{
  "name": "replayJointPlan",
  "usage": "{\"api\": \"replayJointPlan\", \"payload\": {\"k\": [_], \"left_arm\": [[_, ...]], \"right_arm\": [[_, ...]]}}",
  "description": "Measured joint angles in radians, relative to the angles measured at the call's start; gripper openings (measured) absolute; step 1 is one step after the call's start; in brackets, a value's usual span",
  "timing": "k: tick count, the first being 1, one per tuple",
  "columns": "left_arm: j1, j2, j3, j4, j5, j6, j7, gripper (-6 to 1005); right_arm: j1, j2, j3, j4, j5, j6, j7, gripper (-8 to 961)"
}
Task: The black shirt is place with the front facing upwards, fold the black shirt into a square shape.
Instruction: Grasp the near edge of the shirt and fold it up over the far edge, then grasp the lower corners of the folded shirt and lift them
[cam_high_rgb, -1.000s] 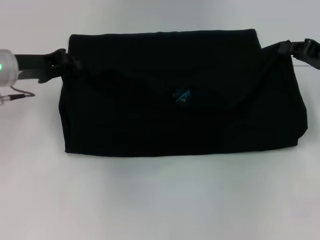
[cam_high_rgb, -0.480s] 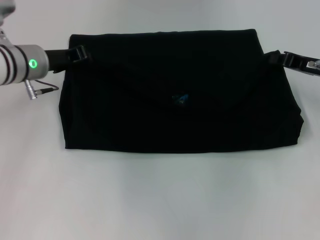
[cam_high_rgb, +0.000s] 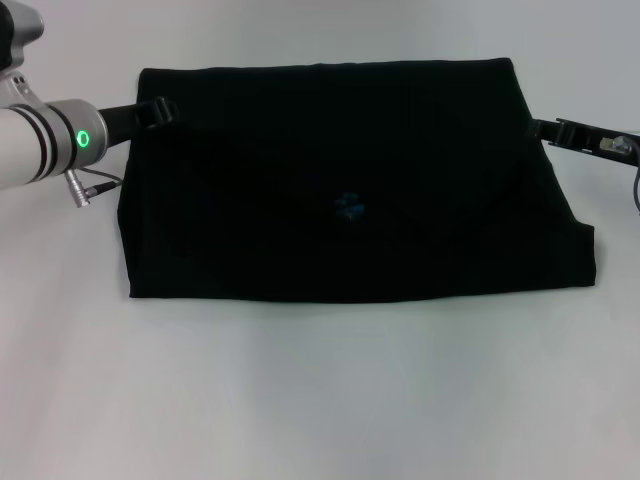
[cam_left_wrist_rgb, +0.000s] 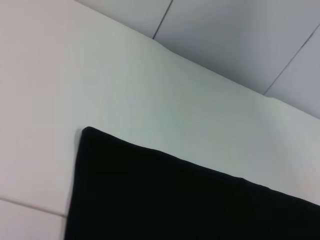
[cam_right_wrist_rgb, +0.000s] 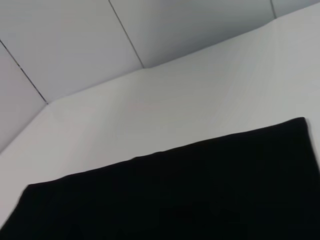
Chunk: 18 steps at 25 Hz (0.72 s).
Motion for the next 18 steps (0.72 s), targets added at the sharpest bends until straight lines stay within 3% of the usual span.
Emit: {"api": "replayJointPlan", "payload": {"k": [2,8,11,14,16,18], "left_arm": [[0.002,-0.002,0.000,-0.006,0.000,-0.007,0.000,171],[0.004,0.009,0.002,-0.059,0.000,-0.004,0.018,368],[0.021,0.017,-0.004,-0.057,-0.002,0.041,0.018,434],[0.051,0.058,-0.027,-0.052,-0.029,0.206,0.010,500],[0.078,0.109,-0.042,-0.059,-0.064,0.381,0.010,544],[0.108,0.136,-0.057,-0.052,-0.081,0.500,0.010,589]], "right_arm": [[0.001,0.002,-0.001,0.009,0.000,0.026,-0.002,178],[-0.020,0.006,0.011,0.010,0.033,0.026,0.000,380],[-0.056,-0.004,0.012,0.003,0.113,-0.038,-0.009,495],[-0.107,-0.031,0.013,0.001,0.204,-0.198,-0.069,616],[-0.137,-0.050,0.009,0.001,0.226,-0.330,-0.127,689],[-0.161,-0.065,-0.001,0.001,0.216,-0.453,-0.186,755]]}}
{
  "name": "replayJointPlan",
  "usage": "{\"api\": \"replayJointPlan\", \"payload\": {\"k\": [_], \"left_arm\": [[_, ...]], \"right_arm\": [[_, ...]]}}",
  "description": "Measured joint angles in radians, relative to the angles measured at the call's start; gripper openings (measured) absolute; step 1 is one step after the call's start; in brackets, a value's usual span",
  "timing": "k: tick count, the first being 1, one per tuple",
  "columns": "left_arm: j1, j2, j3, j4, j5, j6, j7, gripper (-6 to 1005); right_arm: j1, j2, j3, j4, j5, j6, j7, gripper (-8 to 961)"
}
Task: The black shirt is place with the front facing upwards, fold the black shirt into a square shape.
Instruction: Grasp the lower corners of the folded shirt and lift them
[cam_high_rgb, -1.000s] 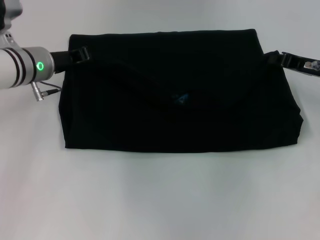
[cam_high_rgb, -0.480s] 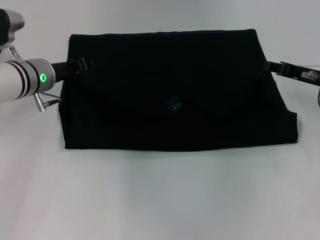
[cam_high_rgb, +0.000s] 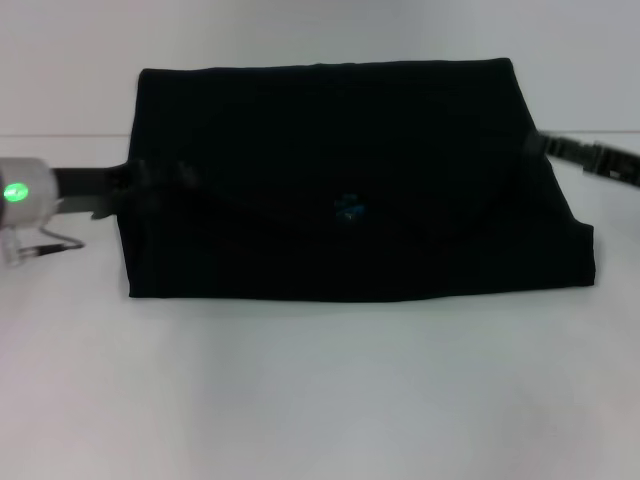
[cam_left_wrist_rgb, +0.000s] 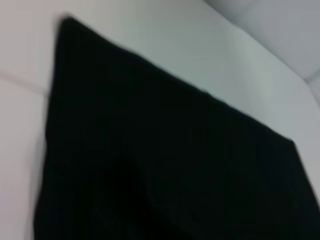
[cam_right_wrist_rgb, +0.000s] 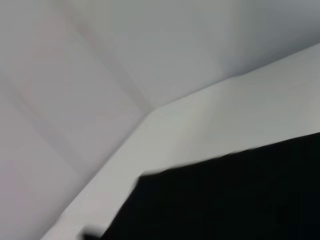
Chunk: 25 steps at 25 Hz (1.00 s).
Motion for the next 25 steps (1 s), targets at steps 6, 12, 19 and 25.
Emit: {"api": "replayJointPlan", "payload": {"k": [6,12,19,25], "left_arm": [[0.090,0.064,-0.021,0.027,0.002,0.183,0.001,751],[0.103,0.058,-0.010,0.019,0.033,0.161,0.011,784],[0.081,0.016,0.004,0.018,0.100,0.047,0.015,785],[0.072,0.005,0.027,0.014,0.102,0.061,0.018,782]], "right_arm": [[-0.045,-0.003,-0.022,0.006,-0.104,-0.173,-0.138,824],[-0.057,0.016,-0.023,0.012,-0.197,-0.173,-0.173,824],[-0.057,0.044,-0.026,0.010,-0.254,-0.193,-0.210,823],[-0.056,0.047,-0.027,0.009,-0.254,-0.203,-0.213,821]]}}
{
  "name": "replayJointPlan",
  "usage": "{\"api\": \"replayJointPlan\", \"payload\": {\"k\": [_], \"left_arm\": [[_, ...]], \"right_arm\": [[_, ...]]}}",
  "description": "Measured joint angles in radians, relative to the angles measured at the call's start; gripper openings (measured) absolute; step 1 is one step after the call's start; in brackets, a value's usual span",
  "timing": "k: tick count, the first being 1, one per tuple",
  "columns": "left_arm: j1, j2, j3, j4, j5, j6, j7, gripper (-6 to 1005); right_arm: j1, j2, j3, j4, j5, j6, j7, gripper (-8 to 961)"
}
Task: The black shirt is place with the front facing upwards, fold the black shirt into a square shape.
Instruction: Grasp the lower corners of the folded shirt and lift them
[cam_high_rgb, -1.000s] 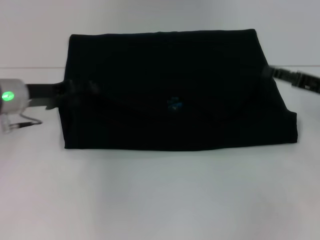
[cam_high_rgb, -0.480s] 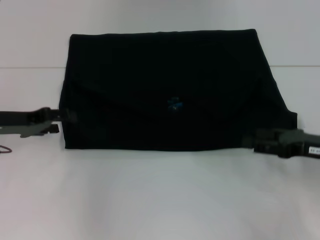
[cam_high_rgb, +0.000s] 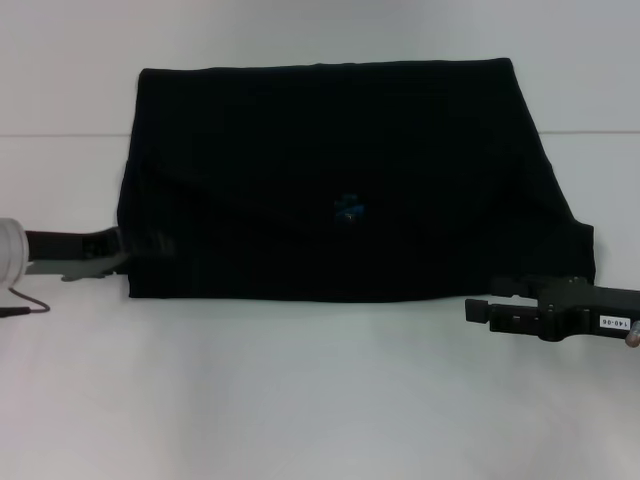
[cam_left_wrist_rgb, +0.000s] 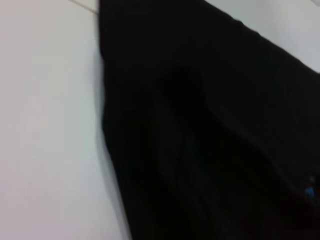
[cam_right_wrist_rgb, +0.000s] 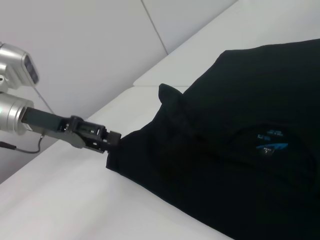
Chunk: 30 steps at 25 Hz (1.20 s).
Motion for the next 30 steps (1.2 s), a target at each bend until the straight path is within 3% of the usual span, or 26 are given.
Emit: {"api": "replayJointPlan", "payload": {"k": [8,14,17,18,22,28,30], "left_arm": [[-0.004,-0.014,0.064,0.003,0.001,0.017,0.007,772],[-0.004,-0.007,0.087,0.009,0.003,0.022,0.007,764],[0.000,-0.003,0.112,0.007,0.010,0.012,0.001,560],[-0.001,-0.003,0.117,0.006,0.015,0.009,0.000,538],[-0.007,-0.004,0.121,0.004,0.028,0.004,-0.006,448],[-0.011,-0.003,0.121,0.003,0.029,0.010,-0.006,313],[-0.011,-0.002,0.121,0.003,0.029,0.011,-0.004,223]], "right_arm": [[0.002,-0.001,0.000,0.000,-0.001,-0.003,0.003,817],[0.000,-0.005,0.010,0.002,0.001,-0.005,0.006,797],[-0.005,-0.010,0.013,-0.003,0.004,-0.008,0.026,787],[-0.005,-0.013,0.014,-0.004,0.004,-0.008,0.036,784],[-0.002,-0.040,0.013,-0.029,0.000,0.000,0.151,771],[0.046,-0.116,0.003,-0.185,-0.156,0.009,0.554,751],[0.085,-0.139,0.003,-0.233,-0.258,0.008,0.709,745]]}}
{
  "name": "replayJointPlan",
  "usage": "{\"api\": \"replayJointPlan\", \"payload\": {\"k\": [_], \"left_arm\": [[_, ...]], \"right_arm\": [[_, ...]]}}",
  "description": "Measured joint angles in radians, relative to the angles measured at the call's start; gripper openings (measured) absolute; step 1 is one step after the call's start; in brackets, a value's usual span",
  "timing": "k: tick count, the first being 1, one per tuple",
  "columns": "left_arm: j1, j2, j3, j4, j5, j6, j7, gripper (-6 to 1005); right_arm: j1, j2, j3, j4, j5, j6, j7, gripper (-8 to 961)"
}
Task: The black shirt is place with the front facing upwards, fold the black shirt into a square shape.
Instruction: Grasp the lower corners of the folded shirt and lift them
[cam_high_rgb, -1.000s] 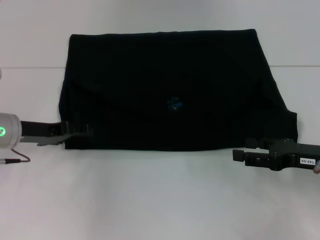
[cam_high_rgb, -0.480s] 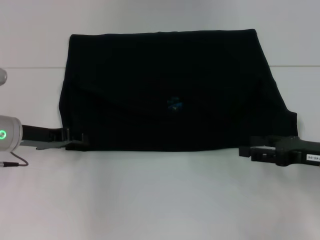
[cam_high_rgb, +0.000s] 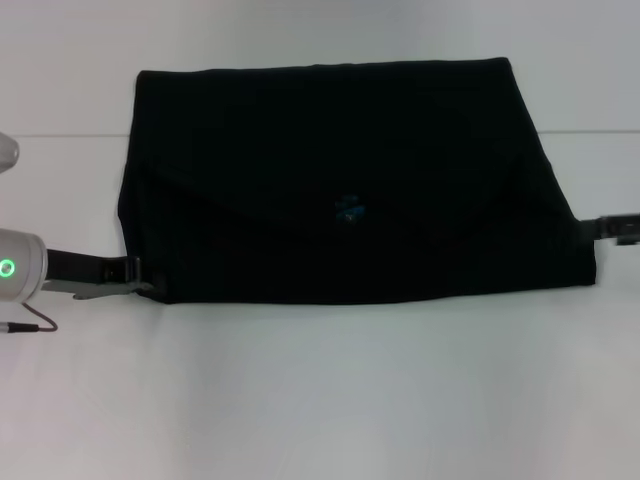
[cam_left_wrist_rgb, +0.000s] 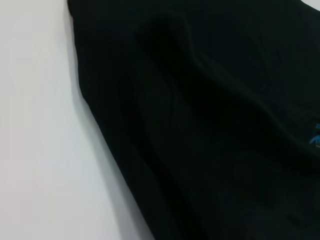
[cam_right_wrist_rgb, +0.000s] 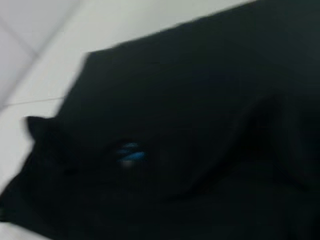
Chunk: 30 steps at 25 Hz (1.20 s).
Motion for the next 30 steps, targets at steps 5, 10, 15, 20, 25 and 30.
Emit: {"api": "replayJointPlan", "payload": {"k": [5,10,15,20,25,30], "left_arm": [[0.000,0.001,0.000,0.000,0.000,0.000,0.002,65],[-0.001,0.001,0.000,0.002,0.000,0.001,0.002,18],[-0.004,0.001,0.000,0.005,-0.001,0.005,0.002,19],[-0.005,0.001,-0.002,0.006,-0.006,0.009,0.002,20],[-0.005,0.001,-0.002,0.006,-0.007,0.014,0.002,22],[-0.005,0.001,-0.002,0.008,-0.008,0.017,0.002,23]], "right_arm": [[0.097,0.004,-0.001,-0.061,-0.238,0.032,0.205,728],[0.151,0.031,-0.020,0.014,-0.317,0.131,0.214,712],[0.161,0.045,-0.082,0.092,-0.311,0.229,0.203,695],[0.168,0.074,-0.109,0.112,-0.312,0.282,0.176,679],[0.170,0.079,-0.144,0.130,-0.317,0.330,0.177,663],[0.167,0.079,-0.155,0.131,-0.319,0.340,0.173,646]]}}
